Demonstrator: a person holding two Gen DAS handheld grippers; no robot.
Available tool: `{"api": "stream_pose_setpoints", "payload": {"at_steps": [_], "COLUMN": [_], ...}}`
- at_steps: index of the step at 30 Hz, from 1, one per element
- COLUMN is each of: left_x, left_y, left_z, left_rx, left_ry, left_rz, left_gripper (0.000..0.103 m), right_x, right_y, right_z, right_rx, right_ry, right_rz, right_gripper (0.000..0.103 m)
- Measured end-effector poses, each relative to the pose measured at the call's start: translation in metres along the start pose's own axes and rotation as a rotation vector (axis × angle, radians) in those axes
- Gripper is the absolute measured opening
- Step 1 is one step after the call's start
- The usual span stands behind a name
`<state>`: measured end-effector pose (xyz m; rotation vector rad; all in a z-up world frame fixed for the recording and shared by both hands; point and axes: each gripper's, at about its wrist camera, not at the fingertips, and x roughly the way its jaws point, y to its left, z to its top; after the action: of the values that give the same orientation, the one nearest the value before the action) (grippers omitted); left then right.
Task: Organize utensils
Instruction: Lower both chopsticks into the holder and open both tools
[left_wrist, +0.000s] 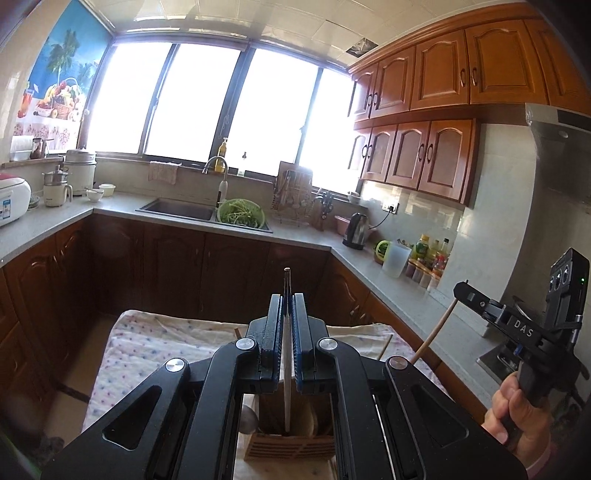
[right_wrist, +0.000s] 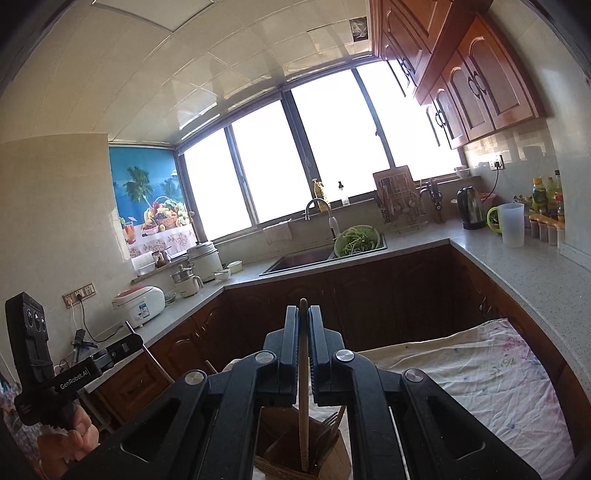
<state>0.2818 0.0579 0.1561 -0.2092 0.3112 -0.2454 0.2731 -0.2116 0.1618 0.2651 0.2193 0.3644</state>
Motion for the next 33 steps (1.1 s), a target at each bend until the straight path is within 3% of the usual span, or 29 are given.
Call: {"api": "stream_pose_setpoints", "payload": {"at_steps": [15, 33], "left_x": [0.061, 0.058], "left_y": [0.021, 0.026], "left_z": [-0.068, -0.067], "left_rx": [-0.032, -0.048], "left_ry": [0.15, 0.163], "left_rz": [0.05, 0.06], "left_gripper": [0.004, 0.004], "right_x": [0.042, 0.04], "right_y": [-0.026, -0.021], "right_z": [-0.066, -0.064], "right_rx": [0.068, 0.049], "right_ry": [0.142, 0.141], "right_rz": [-0.03, -0.056], "right_gripper": [0.005, 0.006]}}
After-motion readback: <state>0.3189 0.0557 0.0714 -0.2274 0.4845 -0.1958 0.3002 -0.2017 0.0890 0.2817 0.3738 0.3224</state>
